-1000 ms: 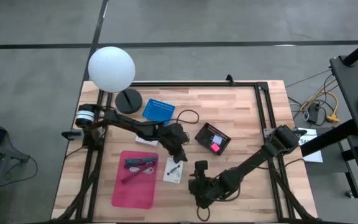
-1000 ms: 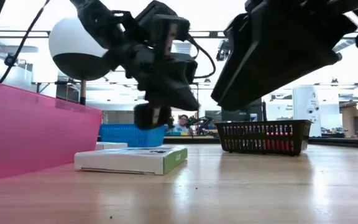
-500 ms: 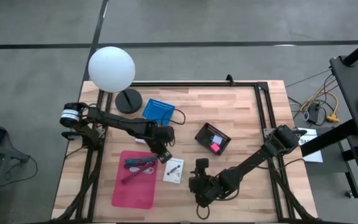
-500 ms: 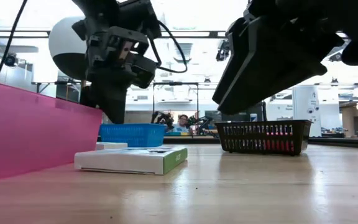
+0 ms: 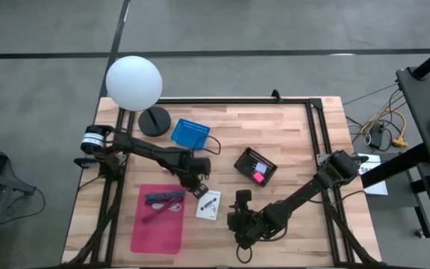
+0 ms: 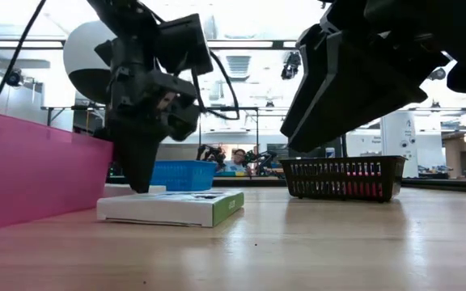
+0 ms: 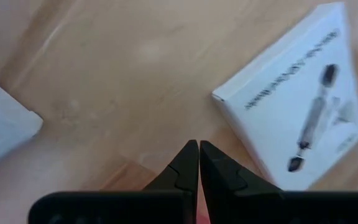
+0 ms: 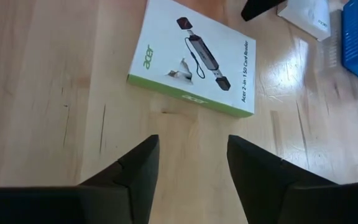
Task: Pick and place items into bin
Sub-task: Put the bottom white card reader box into the blue bin
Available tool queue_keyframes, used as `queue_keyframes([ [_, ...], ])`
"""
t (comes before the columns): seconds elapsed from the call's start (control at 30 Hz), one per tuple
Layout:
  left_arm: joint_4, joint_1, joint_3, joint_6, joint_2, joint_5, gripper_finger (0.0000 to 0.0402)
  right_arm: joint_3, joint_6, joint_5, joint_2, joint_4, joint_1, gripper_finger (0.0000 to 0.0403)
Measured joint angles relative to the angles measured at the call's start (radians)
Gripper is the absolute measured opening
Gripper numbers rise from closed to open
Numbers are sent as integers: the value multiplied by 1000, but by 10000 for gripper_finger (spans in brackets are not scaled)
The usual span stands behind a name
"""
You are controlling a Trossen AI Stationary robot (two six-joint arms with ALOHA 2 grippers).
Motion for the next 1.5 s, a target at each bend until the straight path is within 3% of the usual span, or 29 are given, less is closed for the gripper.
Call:
queue_keyframes([
  [0.27, 47, -1, 17, -15, 58, 4, 0, 0, -3, 1, 0, -14, 0, 164],
  [0.6, 253, -7, 18, -42, 79, 10, 0, -1, -17, -23, 1, -32, 4, 155],
  [0.8, 257, -7, 23, -40, 79, 16, 0, -71, -291, -150, 5, 256, 5, 163],
  [0.93, 265, -9, 23, -54, 79, 52, 0, -114, -453, -141, 6, 282, -2, 183],
  [1.2, 263, -10, 17, -117, 85, 60, 0, -185, -631, -136, 7, 330, -45, 225],
  [1.5, 278, -26, 17, -158, 123, 127, 0, -211, -800, -146, 7, 407, -97, 237],
])
